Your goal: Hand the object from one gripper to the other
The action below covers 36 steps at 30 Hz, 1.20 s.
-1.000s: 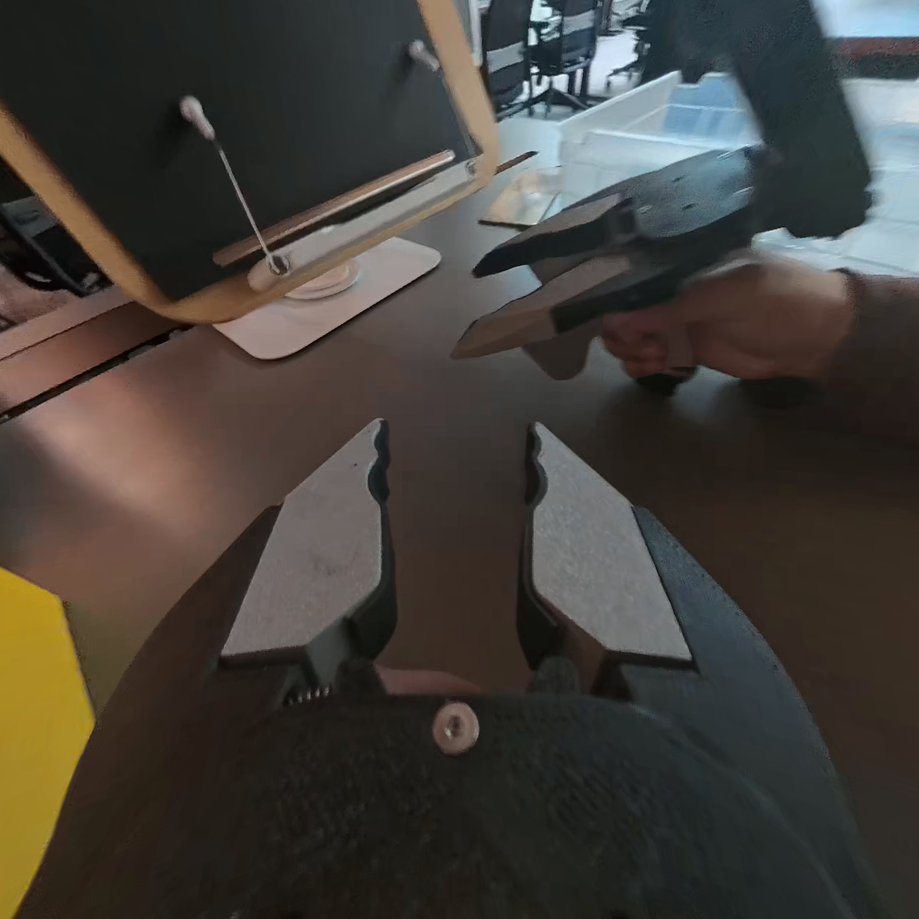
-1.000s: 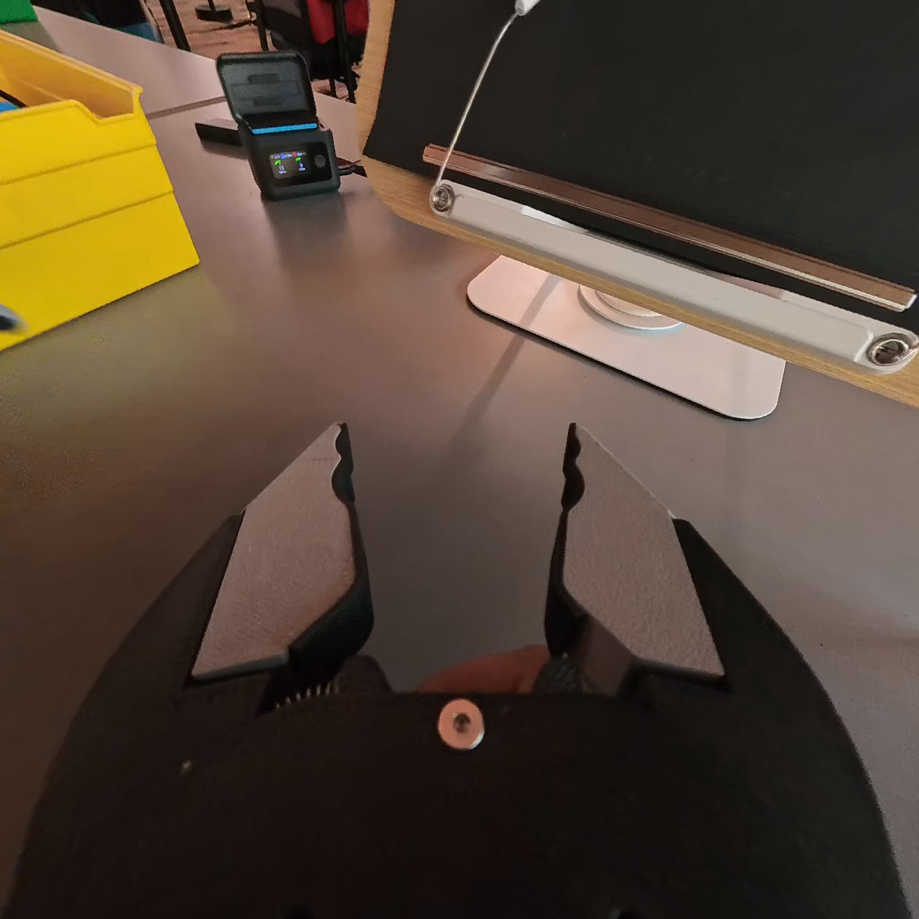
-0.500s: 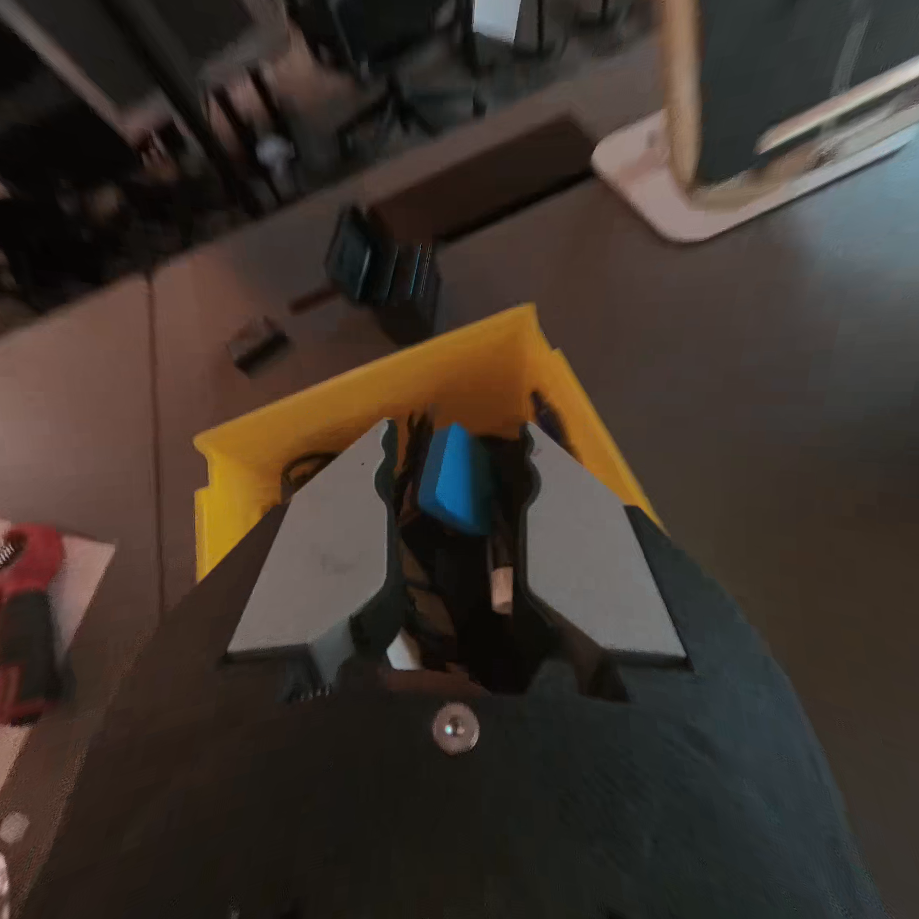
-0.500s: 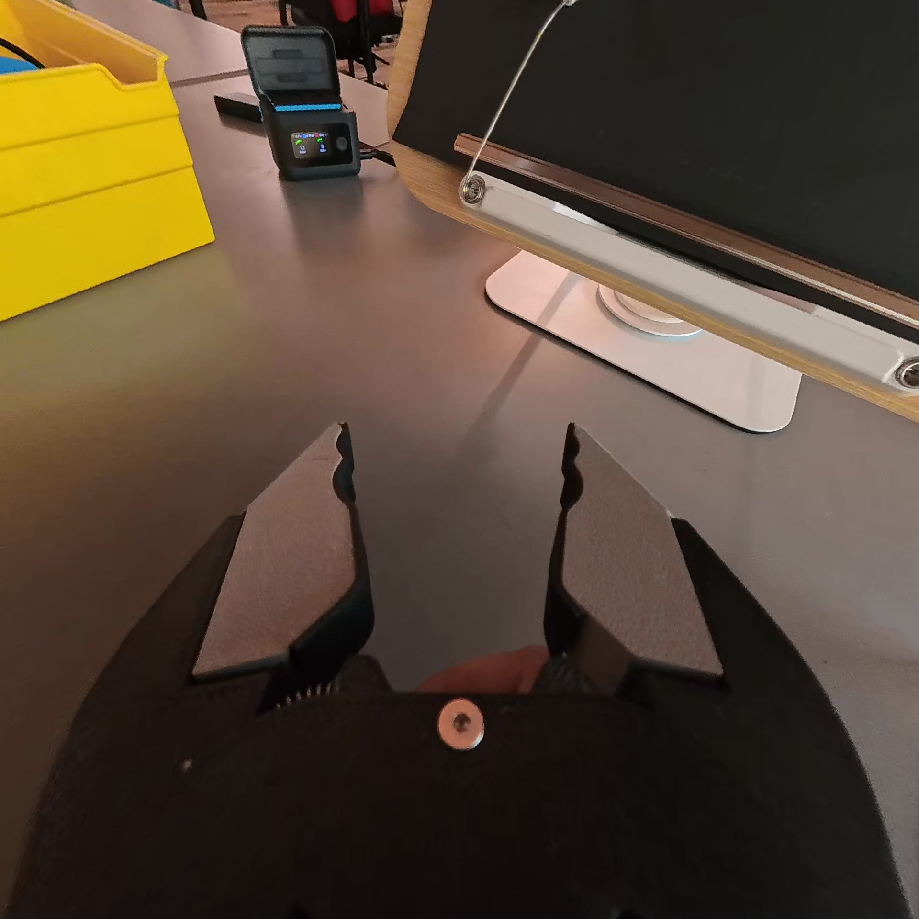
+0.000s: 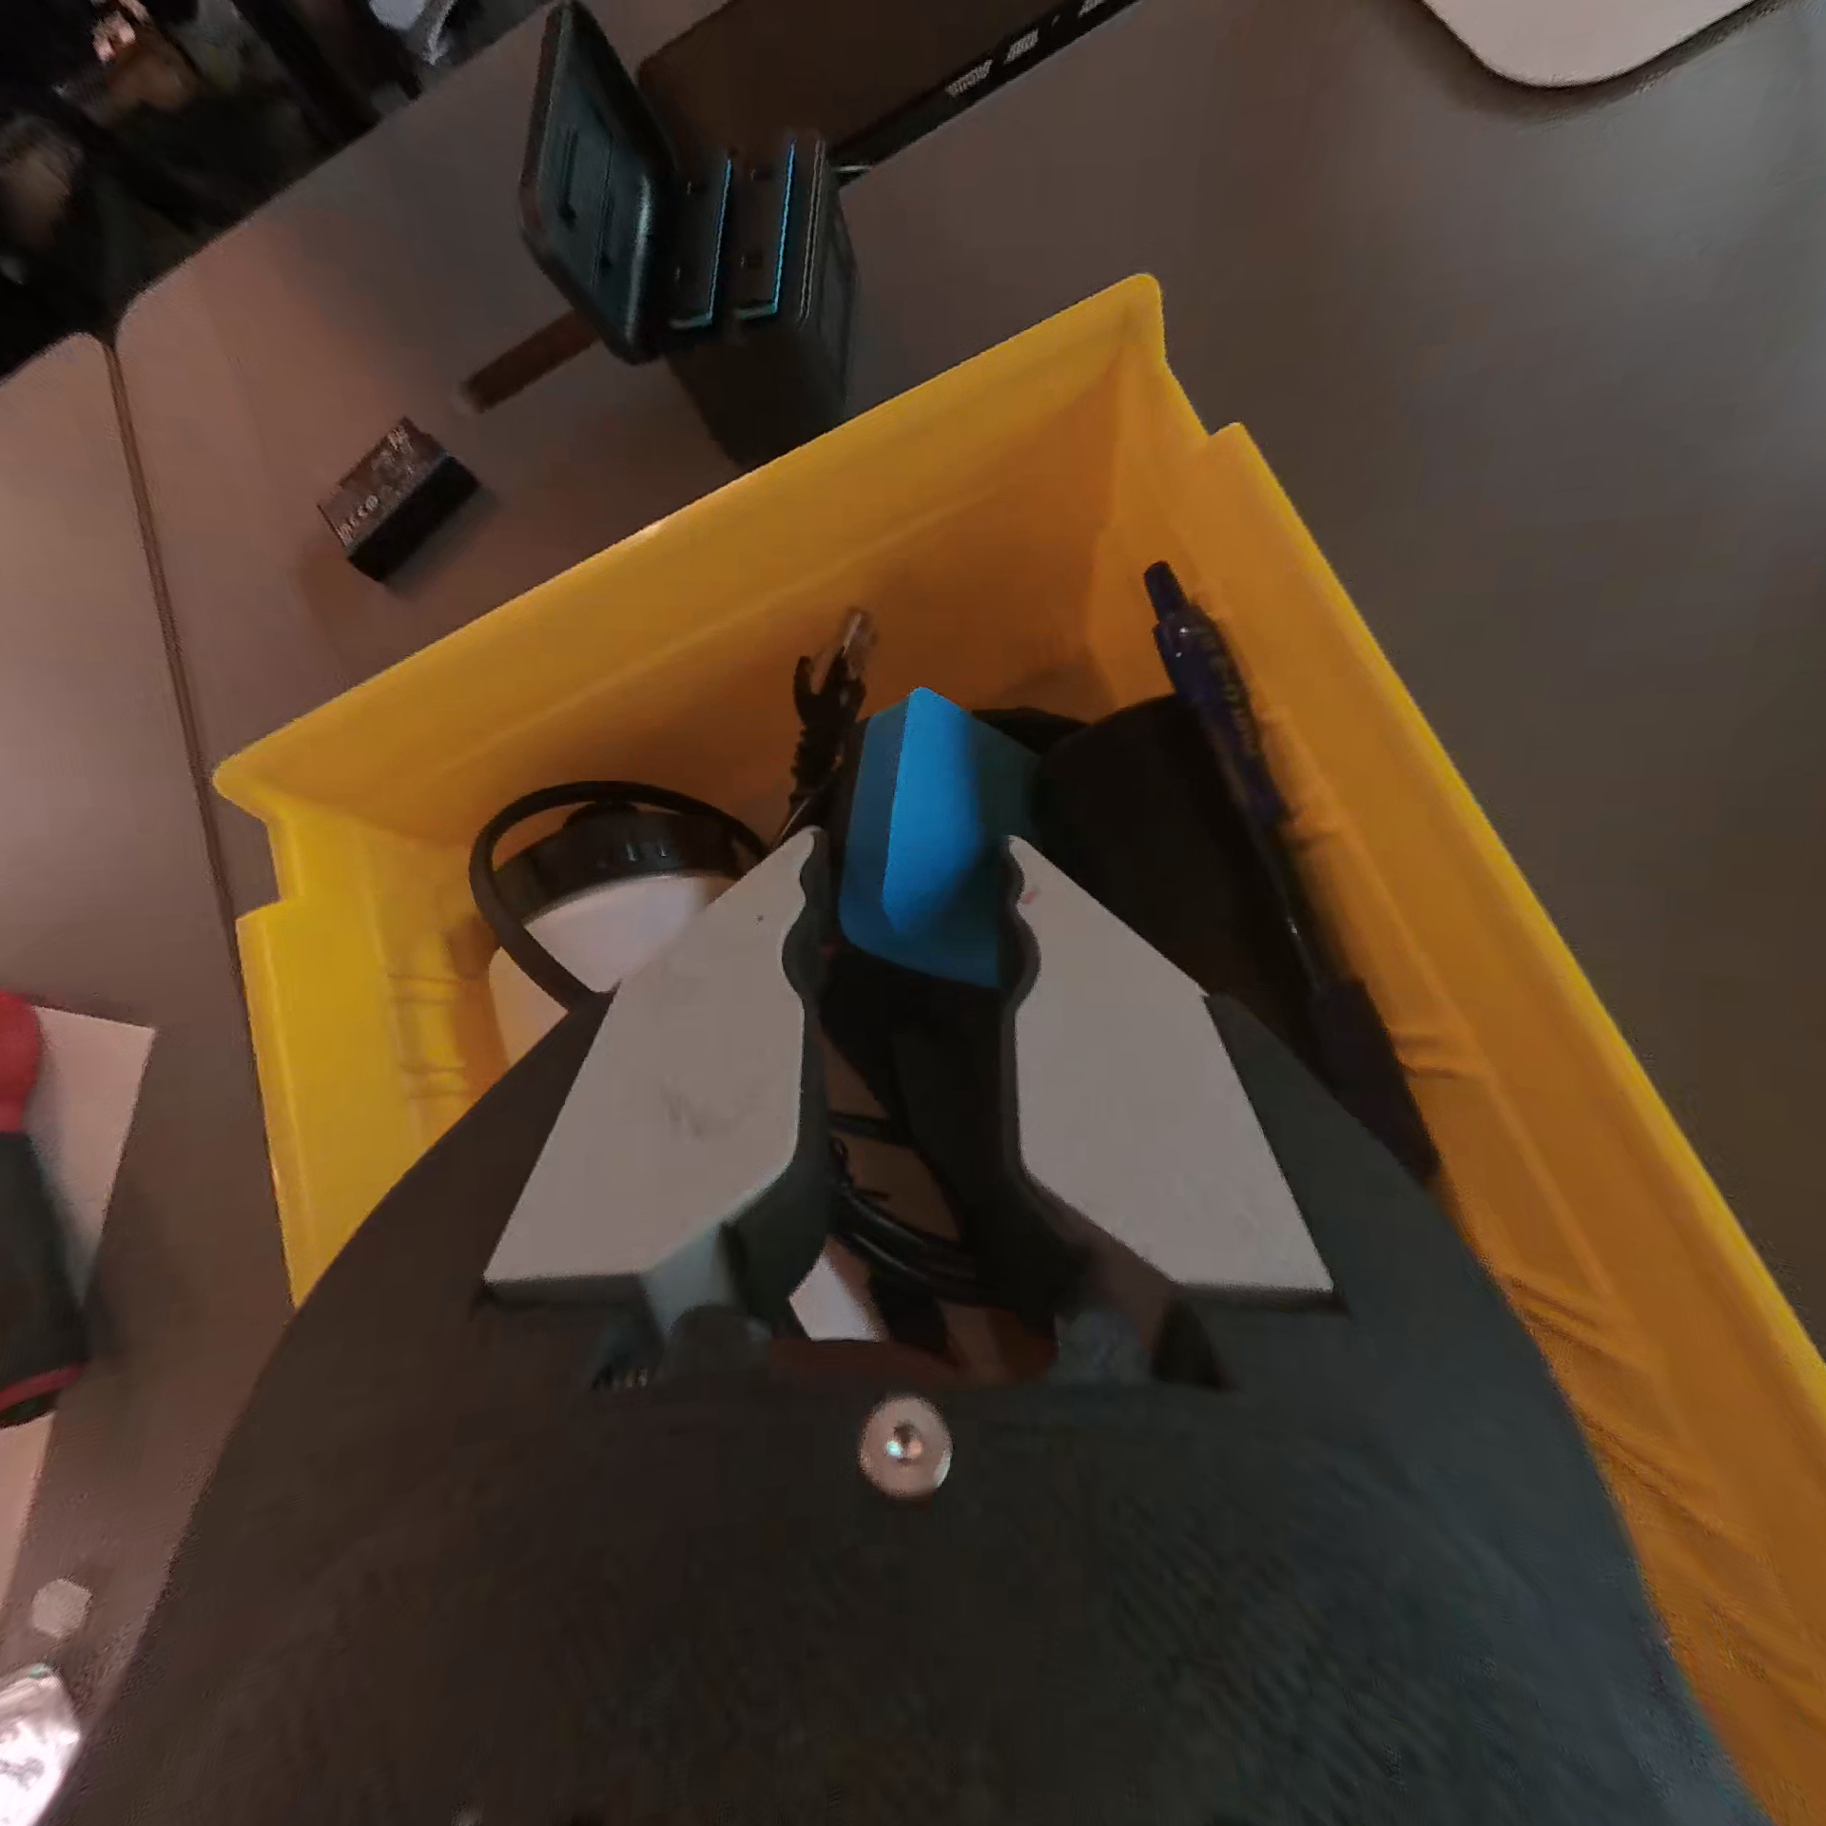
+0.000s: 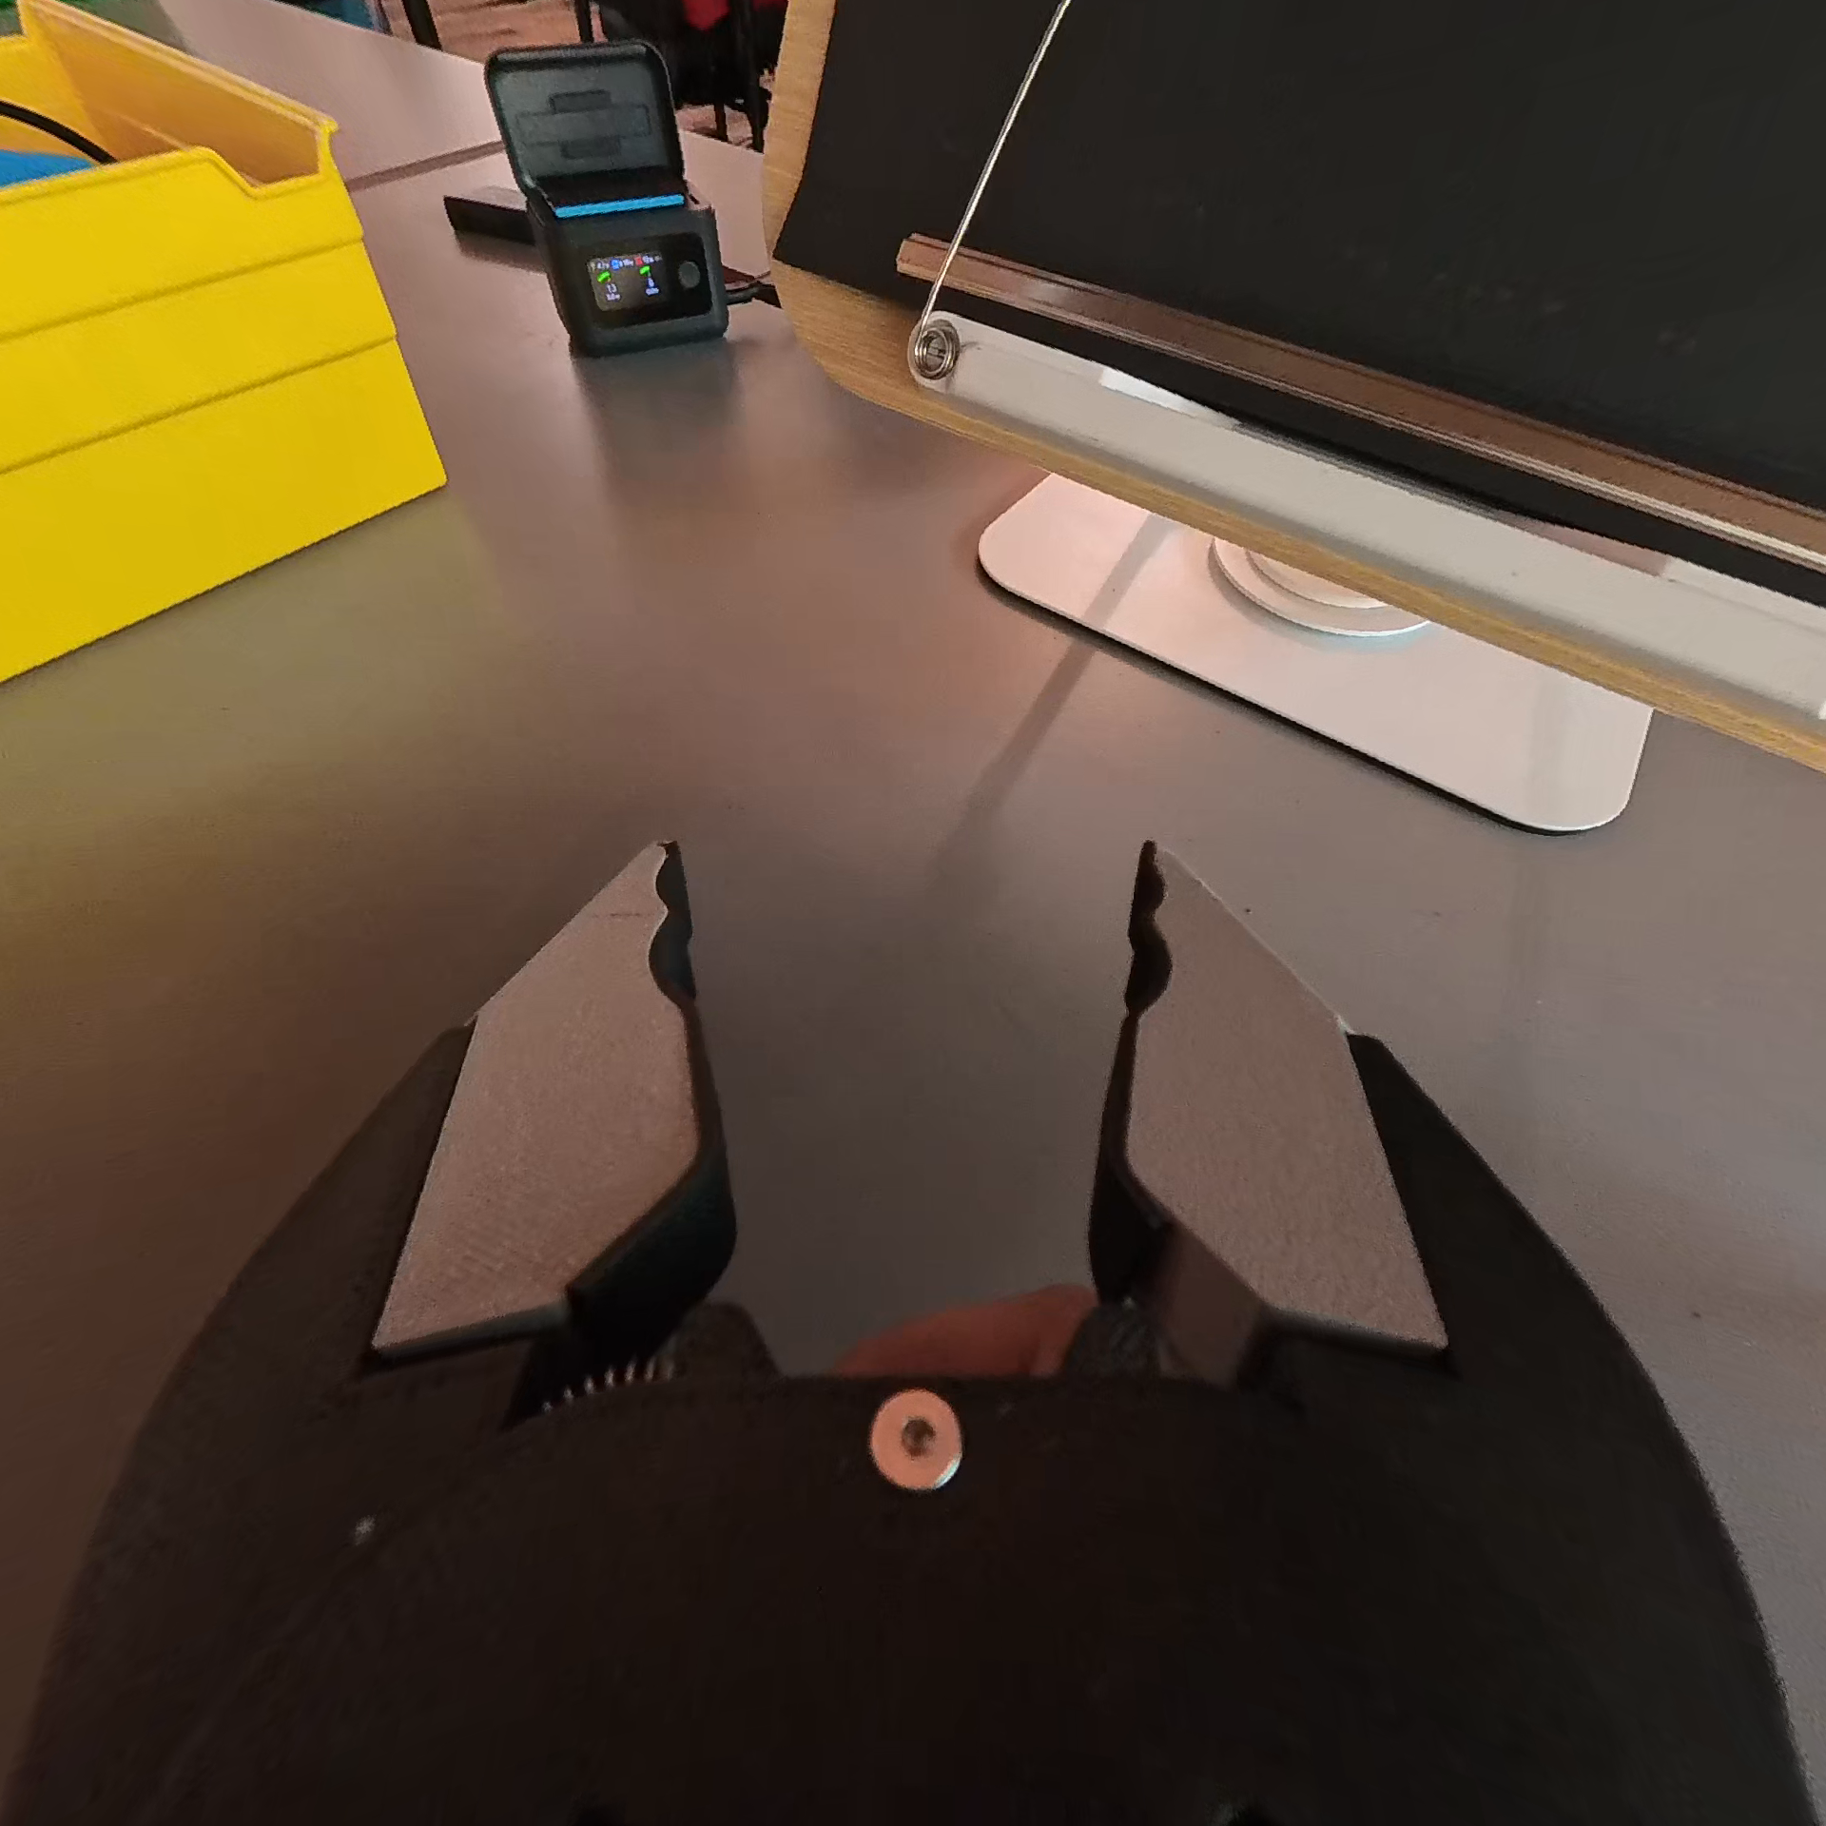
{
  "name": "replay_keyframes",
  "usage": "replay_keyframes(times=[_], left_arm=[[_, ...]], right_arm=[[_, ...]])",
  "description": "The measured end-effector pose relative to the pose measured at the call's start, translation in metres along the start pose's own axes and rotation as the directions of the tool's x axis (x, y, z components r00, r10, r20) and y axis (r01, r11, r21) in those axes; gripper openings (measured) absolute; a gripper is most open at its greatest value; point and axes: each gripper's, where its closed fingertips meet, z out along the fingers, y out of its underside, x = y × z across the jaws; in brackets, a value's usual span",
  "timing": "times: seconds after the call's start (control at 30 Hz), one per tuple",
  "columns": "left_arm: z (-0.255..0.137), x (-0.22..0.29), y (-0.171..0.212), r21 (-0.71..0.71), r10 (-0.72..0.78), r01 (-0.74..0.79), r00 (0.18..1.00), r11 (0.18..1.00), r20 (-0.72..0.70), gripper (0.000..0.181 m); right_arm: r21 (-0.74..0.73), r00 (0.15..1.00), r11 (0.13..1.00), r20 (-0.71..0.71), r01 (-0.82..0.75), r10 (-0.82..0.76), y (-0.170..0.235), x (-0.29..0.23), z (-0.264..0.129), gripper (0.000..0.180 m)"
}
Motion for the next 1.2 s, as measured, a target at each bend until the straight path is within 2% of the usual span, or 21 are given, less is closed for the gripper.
replay_keyframes(times=[0.03, 0.3, 0.47, 0.57, 0.63, 0.77, 0.9, 1.0, 1.13, 1.2], left_arm=[[-0.002, 0.0, -0.002, 0.007, 0.007, -0.007, 1.0, 1.0, 0.002, 0.028], [-0.036, -0.01, -0.032, 0.198, -0.008, -0.007, 0.997, 0.98, 0.074, 0.025], [-0.073, -0.002, -0.065, 0.358, 0.014, -0.081, 0.983, 0.93, 0.185, 0.024], [-0.103, 0.038, -0.093, 0.457, 0.091, -0.206, 0.961, 0.865, 0.262, 0.024], [-0.108, 0.082, -0.106, 0.503, 0.148, -0.254, 0.959, 0.826, 0.241, 0.024], [-0.075, 0.156, -0.11, 0.524, 0.236, -0.31, 0.95, 0.794, 0.204, 0.024], [-0.023, 0.206, -0.105, 0.489, 0.261, -0.27, 0.961, 0.829, 0.089, 0.023], [-0.011, 0.22, -0.114, 0.488, 0.286, -0.306, 0.951, 0.817, 0.119, 0.023], [0.003, 0.214, -0.123, 0.512, 0.253, -0.293, 0.956, 0.807, 0.148, 0.024], [0.01, 0.212, -0.121, 0.526, 0.229, -0.264, 0.964, 0.808, 0.133, 0.023]], right_arm=[[0.001, 1.0, 1.0, 0.0, 0.001, -0.001, 0.0, 0.0, 0.0, 0.087], [-0.012, 1.0, 1.0, 0.01, -0.001, 0.001, 0.002, -0.002, 0.001, 0.092], [-0.005, 1.0, 1.0, 0.014, -0.006, 0.006, 0.001, -0.002, 0.0, 0.094], [-0.004, 1.0, 1.0, 0.02, -0.02, 0.02, 0.001, -0.001, 0.0, 0.098], [-0.002, 0.999, 0.999, 0.028, -0.039, 0.039, 0.001, 0.0, 0.0, 0.101], [0.013, 0.996, 0.997, 0.037, -0.076, 0.075, -0.001, 0.003, -0.003, 0.107], [-0.017, 0.993, 0.994, 0.042, -0.112, 0.113, 0.004, 0.003, -0.003, 0.109], [-0.029, 0.986, 0.987, 0.049, -0.158, 0.159, 0.004, 0.002, -0.003, 0.109], [-0.031, 0.954, 0.966, 0.151, -0.256, 0.258, -0.002, -0.009, -0.008, 0.107], [-0.098, 0.937, 0.955, 0.193, -0.278, 0.293, 0.004, -0.019, -0.009, 0.102]])
